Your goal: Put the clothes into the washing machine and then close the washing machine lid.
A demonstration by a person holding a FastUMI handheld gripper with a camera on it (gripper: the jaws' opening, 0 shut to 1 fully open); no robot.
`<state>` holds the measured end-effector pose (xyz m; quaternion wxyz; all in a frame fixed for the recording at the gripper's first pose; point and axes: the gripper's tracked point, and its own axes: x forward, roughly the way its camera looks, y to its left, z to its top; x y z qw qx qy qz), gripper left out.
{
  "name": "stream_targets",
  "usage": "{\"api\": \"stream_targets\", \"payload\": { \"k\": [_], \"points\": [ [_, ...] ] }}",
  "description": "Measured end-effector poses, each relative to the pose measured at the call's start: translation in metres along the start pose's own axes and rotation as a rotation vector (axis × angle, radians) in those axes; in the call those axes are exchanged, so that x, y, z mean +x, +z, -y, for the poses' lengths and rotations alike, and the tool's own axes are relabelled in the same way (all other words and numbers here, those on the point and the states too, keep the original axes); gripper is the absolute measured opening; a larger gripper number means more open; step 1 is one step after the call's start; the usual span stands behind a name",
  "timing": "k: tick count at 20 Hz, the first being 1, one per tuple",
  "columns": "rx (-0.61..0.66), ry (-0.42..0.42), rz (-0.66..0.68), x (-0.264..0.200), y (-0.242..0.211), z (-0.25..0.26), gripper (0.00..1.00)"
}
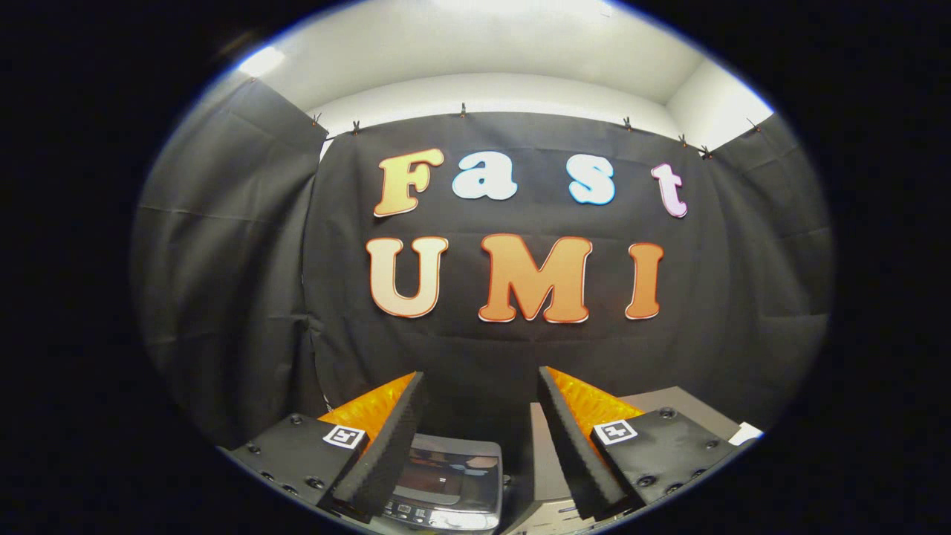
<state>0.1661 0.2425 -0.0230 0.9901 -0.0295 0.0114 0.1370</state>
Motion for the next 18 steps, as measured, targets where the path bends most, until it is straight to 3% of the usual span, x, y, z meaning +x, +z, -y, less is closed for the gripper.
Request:
{"api": "stream_targets", "payload": {
  "k": [6, 18],
  "points": [
    [0.022, 0.012, 0.038, -0.040, 0.022, 0.033, 0.97],
    [0.049, 0.007, 0.056, -0.062, 0.019, 0.062, 0.96]
  ]
}}
